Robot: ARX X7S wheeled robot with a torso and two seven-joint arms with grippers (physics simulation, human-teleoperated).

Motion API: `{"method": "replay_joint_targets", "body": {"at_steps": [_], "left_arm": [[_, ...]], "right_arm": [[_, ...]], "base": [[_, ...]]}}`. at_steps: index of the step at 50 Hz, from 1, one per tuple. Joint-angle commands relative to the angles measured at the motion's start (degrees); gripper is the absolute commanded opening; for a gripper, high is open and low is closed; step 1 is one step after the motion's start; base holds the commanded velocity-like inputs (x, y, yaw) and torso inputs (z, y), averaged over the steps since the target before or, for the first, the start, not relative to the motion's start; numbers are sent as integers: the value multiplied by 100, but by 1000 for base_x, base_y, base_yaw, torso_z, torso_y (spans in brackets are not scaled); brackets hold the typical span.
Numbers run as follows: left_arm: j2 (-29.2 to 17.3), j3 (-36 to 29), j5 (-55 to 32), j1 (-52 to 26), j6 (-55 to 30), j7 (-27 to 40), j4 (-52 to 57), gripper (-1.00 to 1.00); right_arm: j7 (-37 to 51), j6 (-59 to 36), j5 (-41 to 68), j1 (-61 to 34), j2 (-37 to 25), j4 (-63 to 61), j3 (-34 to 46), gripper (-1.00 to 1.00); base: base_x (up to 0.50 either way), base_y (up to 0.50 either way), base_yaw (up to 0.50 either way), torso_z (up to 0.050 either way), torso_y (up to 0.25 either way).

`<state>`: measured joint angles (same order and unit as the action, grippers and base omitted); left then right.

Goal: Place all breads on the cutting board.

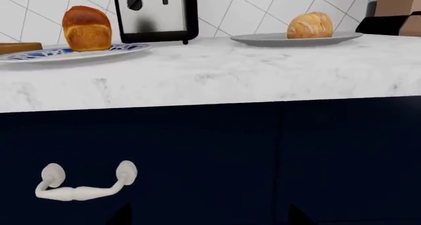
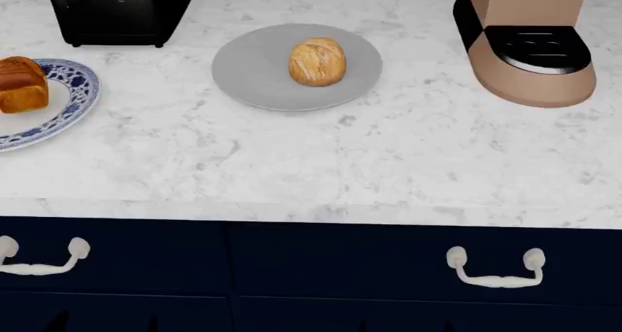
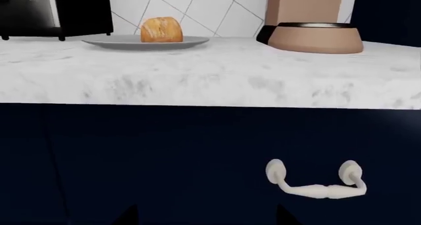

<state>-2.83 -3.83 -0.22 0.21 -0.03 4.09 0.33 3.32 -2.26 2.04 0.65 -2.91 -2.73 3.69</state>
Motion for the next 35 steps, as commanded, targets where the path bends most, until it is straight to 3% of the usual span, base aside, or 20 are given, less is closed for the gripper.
{"method": "replay_joint_targets", "body": {"at_steps": [1, 5, 12, 13, 14, 16, 17, 18, 19, 21, 22, 27, 32, 35], "left_arm": [[-143, -138, -74, -87, -921, 71, 613, 100], [-233, -164, 324, -308, -1477, 390, 1277, 100], [-373, -190, 32, -649, -3097, 82, 2692, 100], [-391, -207, 94, -995, -3902, 100, 3224, 100], [-394, -187, 43, -1133, -4159, 57, 3330, 100], [-412, -196, -13, -1039, -3835, 15, 3090, 100], [-413, -200, 8, -1059, -3885, 48, 3134, 100], [-318, -22, -120, -1316, -4546, 71, 3632, 100], [-385, -50, -94, -1167, -4335, 59, 3585, 100], [-529, -219, -13, -1163, -4530, 3, 4085, 100], [-554, -400, 374, -1239, -4811, 323, 4261, 100], [-390, -82, -78, -1540, -5784, 17, 4874, 100], [-444, -113, -152, -1546, -6005, -49, 5178, 100], [-315, 186, -324, -2234, -7276, -177, 5721, 100]], "right_arm": [[124, -653, 52, -46, -152, -666, 182, 100], [270, -1583, 78, -279, -192, -1451, 109, 100], [462, -2964, 82, -714, -339, -2802, -37, 100], [461, -3067, 100, -754, -351, -2854, -38, 100], [459, -3320, 176, -876, -345, -3017, -97, 100], [468, -3664, 192, -1014, -387, -3315, -74, 100], [485, -3699, 151, -1031, -418, -3345, -30, 100], [490, -3795, 192, -1096, -415, -3429, -82, 100], [490, -3984, 211, -1136, -434, -3600, -78, 100], [450, -4346, 381, -1264, -406, -3895, -192, 100], [451, -4509, 416, -1340, -403, -3991, -190, 100], [424, -5265, 606, -1649, -390, -4412, -178, 100], [525, -5372, 576, -1644, -421, -4595, -204, 100], [520, -5500, 680, -1649, -376, -4754, -297, 100]], "base": [[0, 0, 0, 0, 0], [0, 0, 0, 0, 0], [0, 0, 0, 0, 0], [0, 0, 0, 0, 0], [0, 0, 0, 0, 0], [0, 0, 0, 0, 0], [0, 0, 0, 0, 0], [0, 0, 0, 0, 0], [0, 0, 0, 0, 0], [0, 0, 0, 39, 0], [0, 0, 0, 50, 0], [0, 0, 0, 50, 0], [0, 0, 0, 50, 0], [0, 0, 0, 50, 0]]}}
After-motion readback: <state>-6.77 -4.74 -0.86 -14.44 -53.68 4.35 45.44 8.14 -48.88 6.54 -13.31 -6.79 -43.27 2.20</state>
